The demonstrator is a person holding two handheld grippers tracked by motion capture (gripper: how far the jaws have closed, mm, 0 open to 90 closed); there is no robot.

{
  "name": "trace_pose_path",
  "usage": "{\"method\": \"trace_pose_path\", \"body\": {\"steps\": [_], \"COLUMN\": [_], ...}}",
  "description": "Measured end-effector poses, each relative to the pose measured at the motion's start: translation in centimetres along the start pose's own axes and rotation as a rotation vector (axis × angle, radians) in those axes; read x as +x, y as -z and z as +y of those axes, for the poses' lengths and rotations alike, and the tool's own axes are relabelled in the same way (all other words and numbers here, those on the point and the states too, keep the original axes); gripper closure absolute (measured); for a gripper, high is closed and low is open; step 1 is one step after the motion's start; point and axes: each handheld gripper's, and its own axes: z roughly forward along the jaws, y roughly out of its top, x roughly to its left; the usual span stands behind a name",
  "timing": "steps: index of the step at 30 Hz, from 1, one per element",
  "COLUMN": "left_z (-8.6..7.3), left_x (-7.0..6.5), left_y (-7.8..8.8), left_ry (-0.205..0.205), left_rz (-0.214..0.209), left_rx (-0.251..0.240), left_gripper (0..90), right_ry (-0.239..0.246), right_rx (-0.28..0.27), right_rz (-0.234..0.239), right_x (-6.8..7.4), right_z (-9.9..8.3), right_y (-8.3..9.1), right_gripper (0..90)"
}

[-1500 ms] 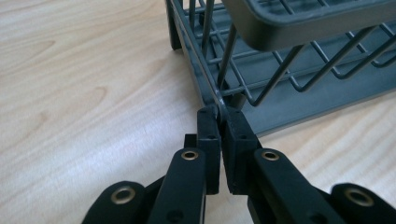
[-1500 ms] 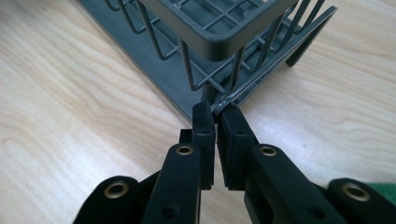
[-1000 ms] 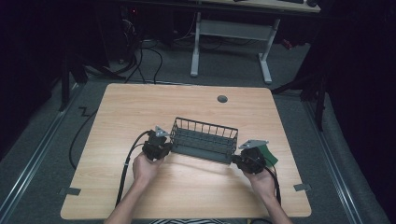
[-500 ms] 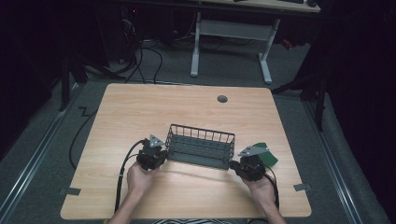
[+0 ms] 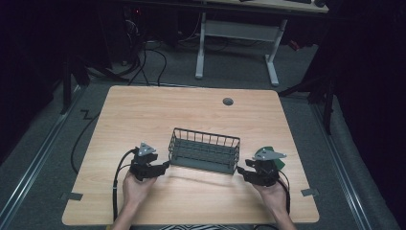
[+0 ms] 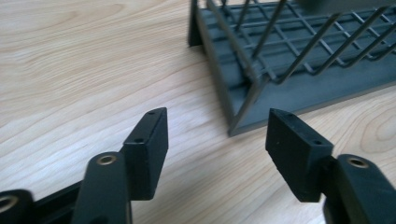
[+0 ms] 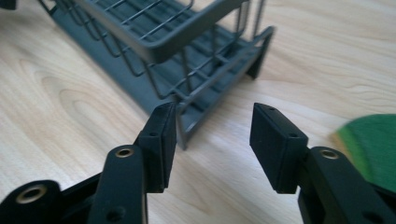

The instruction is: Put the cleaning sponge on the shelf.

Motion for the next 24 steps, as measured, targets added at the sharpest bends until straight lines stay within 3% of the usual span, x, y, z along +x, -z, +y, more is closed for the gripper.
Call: {"method": "trace_pose_path", "body": {"steps": [4,8,11,18,24], "left_z": [-1.1,-2.0,-2.6,-3.4,-3.7], "left_x": [1.0,2.1,2.9,4.1,4.3], "left_y": [0.7,1.0,1.1,1.1,1.1], "left_ry": [0.012,0.027,0.046,0.064,0.055], "left_rz": [0.032,0.093,0.132,0.208,0.231], "left_rx": [-0.022,-0.02,-0.017,-0.016,-0.02], "left_gripper": [35.9,35.7,35.7,35.8,35.9], "right_ry": [-0.02,-0.03,-0.008,-0.052,-0.079], "right_rx": [-0.053,-0.061,-0.082,-0.072,-0.069], "right_rz": [-0.039,-0.063,-0.109,-0.179,-0.201], "right_x": [-1.2,-2.2,-3.1,-5.7,-7.2], "right_z": [-0.4,-0.6,-0.8,-0.9,-0.9], "right_y": [0.8,1.0,1.0,1.5,1.5], "right_gripper": [45.0,41.8,39.4,36.3,34.3]}}
